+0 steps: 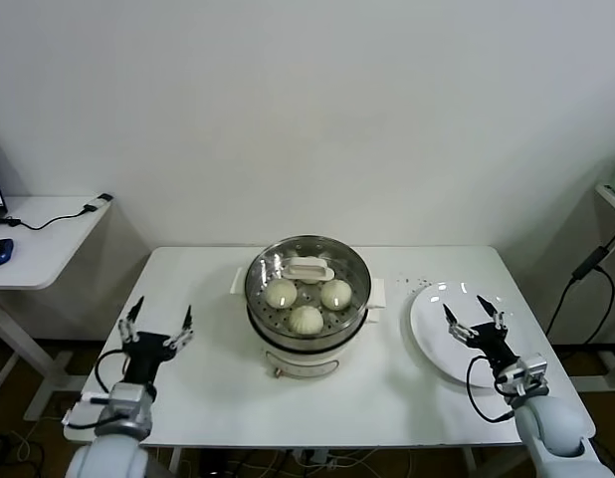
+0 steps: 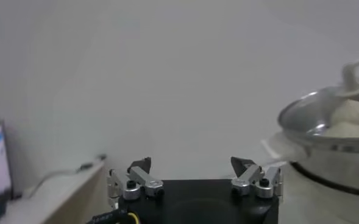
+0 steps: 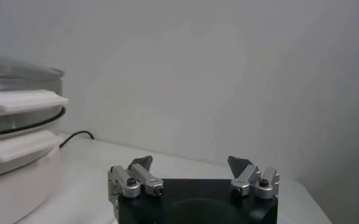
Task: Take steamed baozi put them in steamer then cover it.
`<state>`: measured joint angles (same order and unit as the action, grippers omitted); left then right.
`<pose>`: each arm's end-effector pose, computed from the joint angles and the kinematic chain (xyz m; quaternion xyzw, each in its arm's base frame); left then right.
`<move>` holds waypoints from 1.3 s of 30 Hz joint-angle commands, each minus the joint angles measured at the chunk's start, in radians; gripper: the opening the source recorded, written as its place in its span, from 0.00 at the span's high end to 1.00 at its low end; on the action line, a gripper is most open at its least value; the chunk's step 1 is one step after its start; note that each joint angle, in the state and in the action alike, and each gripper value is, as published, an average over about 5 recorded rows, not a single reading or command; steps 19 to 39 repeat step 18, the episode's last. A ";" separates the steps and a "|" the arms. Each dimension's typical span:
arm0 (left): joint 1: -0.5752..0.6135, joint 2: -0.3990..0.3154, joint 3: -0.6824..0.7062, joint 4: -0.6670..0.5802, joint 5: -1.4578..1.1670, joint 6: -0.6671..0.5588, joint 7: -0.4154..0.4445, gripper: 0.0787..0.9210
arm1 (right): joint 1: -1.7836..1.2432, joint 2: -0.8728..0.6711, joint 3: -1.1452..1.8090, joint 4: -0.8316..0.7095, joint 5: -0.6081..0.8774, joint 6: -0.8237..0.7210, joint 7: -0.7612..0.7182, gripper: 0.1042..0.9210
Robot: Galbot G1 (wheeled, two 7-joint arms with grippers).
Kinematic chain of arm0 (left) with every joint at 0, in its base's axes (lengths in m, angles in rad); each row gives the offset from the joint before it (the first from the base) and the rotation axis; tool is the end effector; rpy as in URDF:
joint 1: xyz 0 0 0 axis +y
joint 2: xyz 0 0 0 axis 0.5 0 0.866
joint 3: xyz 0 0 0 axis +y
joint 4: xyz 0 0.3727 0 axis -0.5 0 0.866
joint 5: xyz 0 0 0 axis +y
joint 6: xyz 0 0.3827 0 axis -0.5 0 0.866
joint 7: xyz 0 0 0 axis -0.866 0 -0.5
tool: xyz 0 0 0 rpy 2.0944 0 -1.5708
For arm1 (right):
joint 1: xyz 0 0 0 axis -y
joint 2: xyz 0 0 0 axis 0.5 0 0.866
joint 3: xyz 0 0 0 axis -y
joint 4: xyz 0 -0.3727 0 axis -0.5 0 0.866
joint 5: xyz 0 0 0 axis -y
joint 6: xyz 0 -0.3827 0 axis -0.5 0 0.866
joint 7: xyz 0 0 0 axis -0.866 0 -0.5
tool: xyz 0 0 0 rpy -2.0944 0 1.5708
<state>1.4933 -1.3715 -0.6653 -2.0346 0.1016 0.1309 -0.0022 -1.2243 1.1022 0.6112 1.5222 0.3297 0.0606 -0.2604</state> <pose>0.2246 0.0873 -0.3157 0.0326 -0.9839 -0.1687 0.0495 0.3160 -0.2066 -0.3959 0.0881 -0.9914 0.0648 0.0724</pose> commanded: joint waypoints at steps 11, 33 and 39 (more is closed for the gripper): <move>0.112 -0.105 -0.194 0.091 -0.213 -0.244 0.087 0.12 | -0.036 0.007 0.019 0.032 0.029 0.035 -0.023 0.12; 0.122 -0.112 -0.186 0.078 -0.179 -0.238 0.098 0.12 | -0.039 0.008 0.027 0.027 0.041 0.040 -0.031 0.12; 0.122 -0.112 -0.186 0.078 -0.179 -0.238 0.098 0.12 | -0.039 0.008 0.027 0.027 0.041 0.040 -0.031 0.12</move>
